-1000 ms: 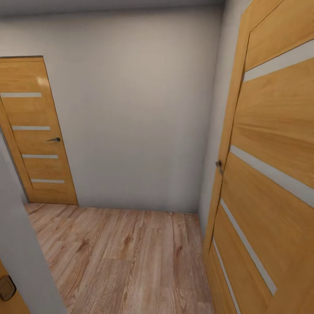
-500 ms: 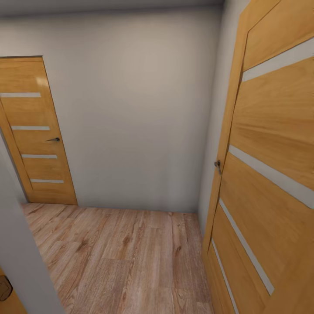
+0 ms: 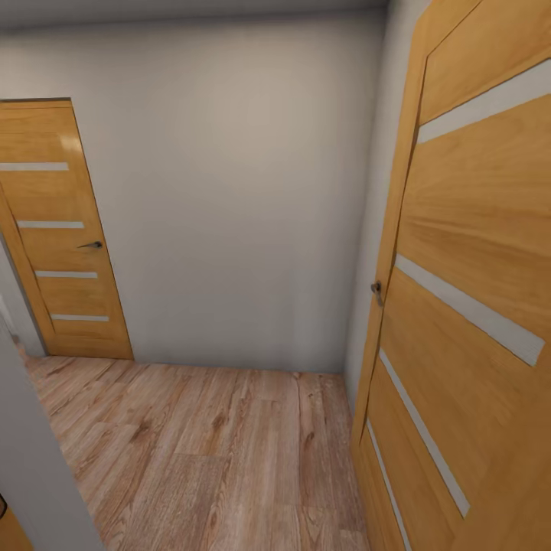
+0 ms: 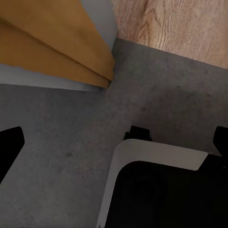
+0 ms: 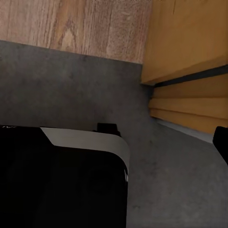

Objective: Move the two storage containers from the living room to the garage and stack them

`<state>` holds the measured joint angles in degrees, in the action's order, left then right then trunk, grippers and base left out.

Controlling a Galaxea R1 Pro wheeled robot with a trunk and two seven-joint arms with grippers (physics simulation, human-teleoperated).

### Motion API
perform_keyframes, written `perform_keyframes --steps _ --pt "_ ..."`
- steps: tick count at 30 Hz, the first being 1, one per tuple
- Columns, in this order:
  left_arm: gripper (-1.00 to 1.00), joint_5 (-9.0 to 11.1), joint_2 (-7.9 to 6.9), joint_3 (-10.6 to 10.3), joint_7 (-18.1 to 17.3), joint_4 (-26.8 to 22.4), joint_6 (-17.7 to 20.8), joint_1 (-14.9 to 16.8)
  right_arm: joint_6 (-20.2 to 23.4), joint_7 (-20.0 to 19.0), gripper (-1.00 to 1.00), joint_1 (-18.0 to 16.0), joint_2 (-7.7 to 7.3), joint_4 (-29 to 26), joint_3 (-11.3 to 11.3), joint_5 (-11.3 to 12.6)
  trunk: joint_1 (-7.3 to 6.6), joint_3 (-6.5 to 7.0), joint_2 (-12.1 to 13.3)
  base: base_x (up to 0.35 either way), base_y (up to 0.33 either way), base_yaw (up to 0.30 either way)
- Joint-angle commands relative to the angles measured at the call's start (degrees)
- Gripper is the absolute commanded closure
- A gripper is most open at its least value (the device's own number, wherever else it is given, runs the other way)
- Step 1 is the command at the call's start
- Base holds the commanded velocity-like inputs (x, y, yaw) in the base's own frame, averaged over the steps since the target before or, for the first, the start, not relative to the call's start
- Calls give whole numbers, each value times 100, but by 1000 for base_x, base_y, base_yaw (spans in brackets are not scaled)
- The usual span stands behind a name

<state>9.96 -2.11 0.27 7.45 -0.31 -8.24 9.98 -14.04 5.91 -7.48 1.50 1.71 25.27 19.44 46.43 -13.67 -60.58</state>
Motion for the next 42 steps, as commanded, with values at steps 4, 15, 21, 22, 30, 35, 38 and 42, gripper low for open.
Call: perform_keyframes --steps 4,15,21,22,30,35,38,42 --pt "-100 33 0 -1 2 4 -20 4 -29 12 -100 -7 14 20 48 43 1 -7 -5 0 -1 133" --pt "-100 33 1 -1 2 4 -25 4 -29 7 -100 -7 -20 14 48 41 1 -7 -5 0 0 47" --pt "-100 33 0 -1 2 4 -7 4 -35 7 -100 -7 -12 15 49 39 1 -7 -5 138 0 0" --pt "-100 33 0 -1 2 4 -6 4 -36 7 -100 -7 -12 15 49 38 1 -7 -5 279 0 0" --pt "-100 33 0 -1 2 4 6 4 -36 7 -100 -7 -1 14 50 40 1 -7 -5 314 0 0" --pt "-100 33 0 -1 2 4 7 4 -37 7 -100 -7 -1 18 48 42 1 -7 -5 321 0 0" --pt "-100 33 0 -1 2 4 7 4 -36 7 -100 -7 -1 16 48 39 1 -7 -5 322 0 0" --pt "-100 33 0 -1 2 4 7 4 -36 7 -100 -7 -6 15 48 39 1 -7 -5 322 0 0"
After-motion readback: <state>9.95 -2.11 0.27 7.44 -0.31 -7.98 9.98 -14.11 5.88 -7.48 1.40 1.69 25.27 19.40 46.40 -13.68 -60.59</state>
